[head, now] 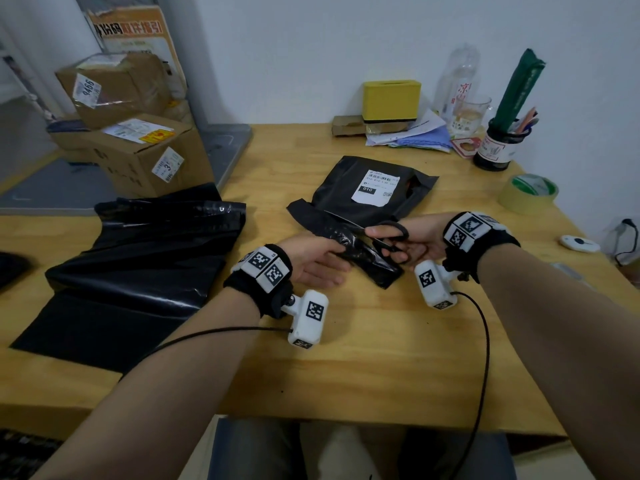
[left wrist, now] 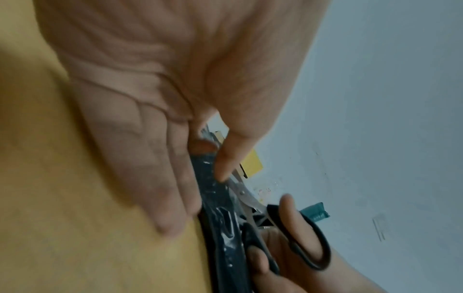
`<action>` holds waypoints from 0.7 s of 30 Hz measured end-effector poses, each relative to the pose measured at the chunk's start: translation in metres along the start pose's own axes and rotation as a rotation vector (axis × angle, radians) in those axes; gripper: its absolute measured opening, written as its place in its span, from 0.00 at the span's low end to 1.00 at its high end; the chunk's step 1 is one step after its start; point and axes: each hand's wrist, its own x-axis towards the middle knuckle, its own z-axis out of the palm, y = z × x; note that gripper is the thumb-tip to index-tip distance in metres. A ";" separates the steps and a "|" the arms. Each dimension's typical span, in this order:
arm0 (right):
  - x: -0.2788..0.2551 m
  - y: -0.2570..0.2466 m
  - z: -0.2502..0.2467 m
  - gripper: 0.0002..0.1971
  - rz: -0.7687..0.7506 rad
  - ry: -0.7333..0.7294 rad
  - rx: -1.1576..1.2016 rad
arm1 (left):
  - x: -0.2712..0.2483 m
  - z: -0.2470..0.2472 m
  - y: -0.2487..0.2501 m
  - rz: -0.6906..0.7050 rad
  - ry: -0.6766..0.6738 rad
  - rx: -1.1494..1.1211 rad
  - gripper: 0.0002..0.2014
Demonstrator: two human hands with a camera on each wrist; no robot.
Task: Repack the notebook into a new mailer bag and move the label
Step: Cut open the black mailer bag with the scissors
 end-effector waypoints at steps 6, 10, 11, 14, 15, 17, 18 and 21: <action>-0.022 0.010 0.000 0.32 -0.063 0.028 -0.003 | 0.010 0.004 -0.002 0.183 0.391 -0.392 0.19; -0.034 0.016 0.002 0.27 -0.131 0.043 0.081 | 0.016 0.017 0.000 0.232 0.433 -0.437 0.20; -0.036 0.017 0.002 0.29 -0.138 0.033 0.080 | 0.015 0.020 0.001 0.224 0.401 -0.431 0.19; -0.042 0.021 -0.002 0.31 -0.150 0.038 0.067 | 0.010 0.027 0.002 0.209 0.306 -0.357 0.20; -0.045 0.022 -0.002 0.30 -0.155 0.046 0.078 | 0.010 0.030 0.002 0.211 0.280 -0.322 0.21; -0.051 0.022 -0.002 0.27 -0.180 0.065 0.111 | 0.011 0.037 0.001 0.227 0.232 -0.264 0.25; -0.053 0.022 -0.002 0.27 -0.197 0.075 0.127 | 0.012 0.040 0.000 0.237 0.219 -0.250 0.26; -0.058 0.021 -0.001 0.27 -0.237 0.097 0.150 | 0.020 0.044 -0.001 0.294 0.335 -0.232 0.25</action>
